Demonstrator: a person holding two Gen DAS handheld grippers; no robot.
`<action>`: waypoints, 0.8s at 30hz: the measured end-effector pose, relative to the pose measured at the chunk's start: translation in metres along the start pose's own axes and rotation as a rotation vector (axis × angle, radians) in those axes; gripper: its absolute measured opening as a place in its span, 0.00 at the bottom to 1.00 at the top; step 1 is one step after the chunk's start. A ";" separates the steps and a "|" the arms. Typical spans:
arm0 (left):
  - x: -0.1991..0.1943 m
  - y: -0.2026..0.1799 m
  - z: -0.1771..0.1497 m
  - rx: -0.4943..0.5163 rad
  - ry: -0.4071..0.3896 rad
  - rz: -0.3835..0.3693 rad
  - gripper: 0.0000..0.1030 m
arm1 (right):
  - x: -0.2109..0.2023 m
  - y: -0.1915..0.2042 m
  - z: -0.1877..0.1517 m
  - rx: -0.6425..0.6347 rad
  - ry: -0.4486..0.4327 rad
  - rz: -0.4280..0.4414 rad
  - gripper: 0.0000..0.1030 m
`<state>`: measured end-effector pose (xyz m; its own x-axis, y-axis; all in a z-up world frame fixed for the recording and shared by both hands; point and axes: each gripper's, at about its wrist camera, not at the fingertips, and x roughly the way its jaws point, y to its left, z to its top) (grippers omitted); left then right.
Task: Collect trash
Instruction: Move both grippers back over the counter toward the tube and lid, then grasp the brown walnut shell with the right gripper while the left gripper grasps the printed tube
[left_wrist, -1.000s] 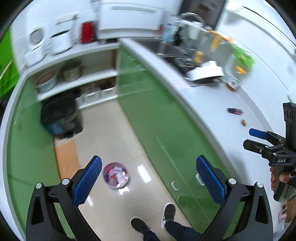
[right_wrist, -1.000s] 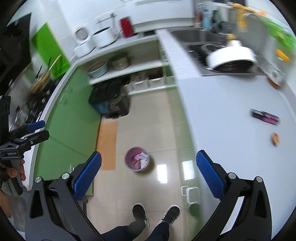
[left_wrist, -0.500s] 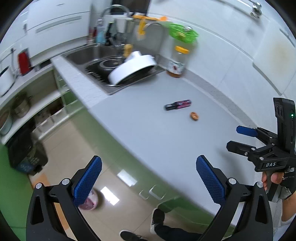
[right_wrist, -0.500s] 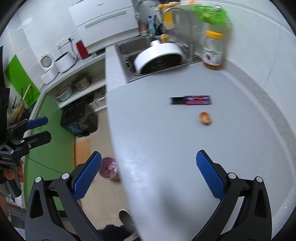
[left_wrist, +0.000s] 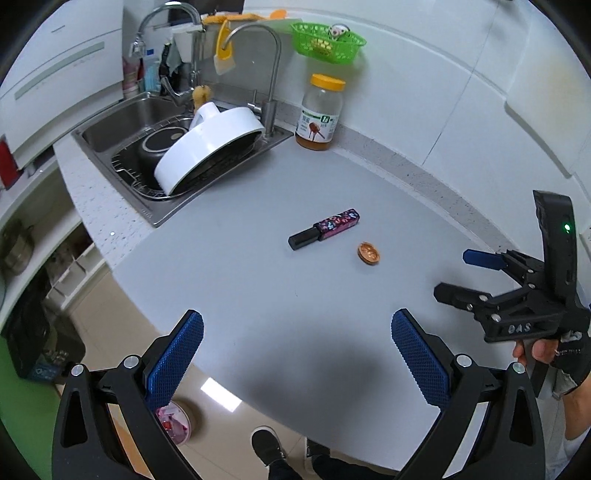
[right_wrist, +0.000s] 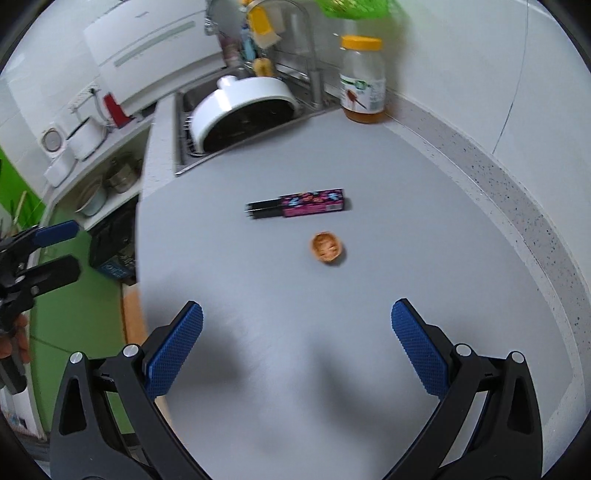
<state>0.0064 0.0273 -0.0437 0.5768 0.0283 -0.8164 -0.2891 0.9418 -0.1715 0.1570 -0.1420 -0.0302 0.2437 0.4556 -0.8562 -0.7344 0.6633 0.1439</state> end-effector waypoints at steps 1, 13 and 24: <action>0.005 0.002 0.003 -0.003 0.010 -0.007 0.95 | 0.008 -0.003 0.005 0.003 0.007 -0.007 0.97; 0.060 0.027 0.025 -0.031 0.082 -0.003 0.95 | 0.091 -0.016 0.033 -0.038 0.122 -0.044 0.97; 0.083 0.032 0.030 -0.044 0.120 -0.019 0.95 | 0.121 -0.017 0.036 -0.082 0.183 -0.032 0.46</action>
<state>0.0675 0.0693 -0.1003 0.4872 -0.0319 -0.8727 -0.3143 0.9260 -0.2092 0.2218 -0.0768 -0.1183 0.1539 0.3144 -0.9367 -0.7793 0.6215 0.0806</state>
